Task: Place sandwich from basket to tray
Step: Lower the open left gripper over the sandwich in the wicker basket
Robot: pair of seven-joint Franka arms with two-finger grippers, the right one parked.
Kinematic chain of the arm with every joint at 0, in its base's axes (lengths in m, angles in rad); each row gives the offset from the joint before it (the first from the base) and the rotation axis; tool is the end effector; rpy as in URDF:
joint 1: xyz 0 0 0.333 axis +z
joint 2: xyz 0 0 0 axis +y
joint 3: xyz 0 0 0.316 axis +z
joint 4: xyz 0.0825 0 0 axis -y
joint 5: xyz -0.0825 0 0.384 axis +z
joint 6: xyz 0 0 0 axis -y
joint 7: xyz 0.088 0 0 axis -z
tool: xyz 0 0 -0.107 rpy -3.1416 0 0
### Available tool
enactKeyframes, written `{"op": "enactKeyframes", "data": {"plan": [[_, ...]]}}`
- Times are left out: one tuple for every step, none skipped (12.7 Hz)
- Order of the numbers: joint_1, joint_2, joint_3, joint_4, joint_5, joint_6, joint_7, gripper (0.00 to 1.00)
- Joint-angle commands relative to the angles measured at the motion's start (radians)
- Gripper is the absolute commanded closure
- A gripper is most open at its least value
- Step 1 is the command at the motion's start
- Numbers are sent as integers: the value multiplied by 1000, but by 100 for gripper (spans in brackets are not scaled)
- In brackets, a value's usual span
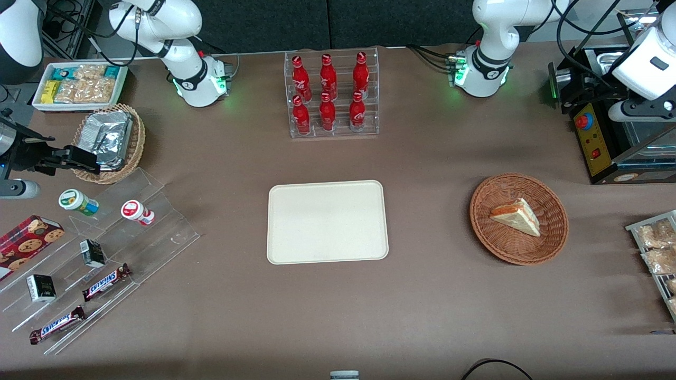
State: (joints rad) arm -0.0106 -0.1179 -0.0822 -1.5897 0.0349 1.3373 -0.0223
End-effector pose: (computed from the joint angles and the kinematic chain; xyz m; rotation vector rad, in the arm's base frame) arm 0.4897 -0.0441 0.6586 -3.0816 0.0979 0.2040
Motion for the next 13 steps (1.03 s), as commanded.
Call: {"op": "enactKeyframes", "data": {"plan": [[-12,17,6,37,-6,-29,-16,0],[-11,27,7,40,-7,-32,-18,0],[-11,39,7,37,-4,-32,-24,0],[-11,70,7,39,9,-30,-40,0],[-8,108,9,39,19,-33,-107,0],[-3,124,10,21,23,-21,-205,0],[0,135,13,-18,25,21,-282,0],[8,129,19,-67,23,75,-363,0],[21,126,25,-122,19,138,-468,0],[24,122,25,-195,19,207,-554,0],[24,121,25,-273,20,291,-661,0],[24,121,25,-350,17,381,-791,0],[24,119,27,-445,20,496,-889,0]]}}
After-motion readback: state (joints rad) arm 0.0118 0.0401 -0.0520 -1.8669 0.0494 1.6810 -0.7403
